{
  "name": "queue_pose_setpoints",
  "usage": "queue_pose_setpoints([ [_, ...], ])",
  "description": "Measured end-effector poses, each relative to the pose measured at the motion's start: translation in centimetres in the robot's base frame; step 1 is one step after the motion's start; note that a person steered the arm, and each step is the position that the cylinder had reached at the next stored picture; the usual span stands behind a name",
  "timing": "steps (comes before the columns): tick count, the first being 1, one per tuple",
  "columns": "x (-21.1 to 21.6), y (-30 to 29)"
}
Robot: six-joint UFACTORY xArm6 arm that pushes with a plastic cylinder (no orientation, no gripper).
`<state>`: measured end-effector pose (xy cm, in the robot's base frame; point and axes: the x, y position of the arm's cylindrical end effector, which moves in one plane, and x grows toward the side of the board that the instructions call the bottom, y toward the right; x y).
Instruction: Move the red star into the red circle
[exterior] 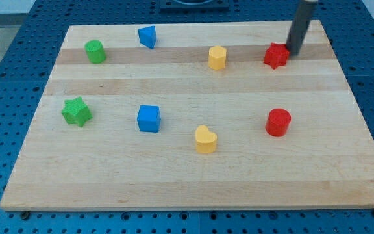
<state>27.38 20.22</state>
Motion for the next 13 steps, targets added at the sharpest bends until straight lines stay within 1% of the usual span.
queue_pose_setpoints([
  [1, -1.3, -1.3],
  [2, -0.2, -5.6],
  [3, 0.4, -6.7],
  [4, 1.0, -6.5],
  [5, -4.1, -6.5],
  [6, -4.3, -6.5],
  [8, -3.9, -2.5],
  [9, -3.9, -2.2],
  [10, -2.5, -2.2],
  [11, 2.7, -2.2],
  [12, 6.1, -2.2],
  [13, 7.8, -2.2],
])
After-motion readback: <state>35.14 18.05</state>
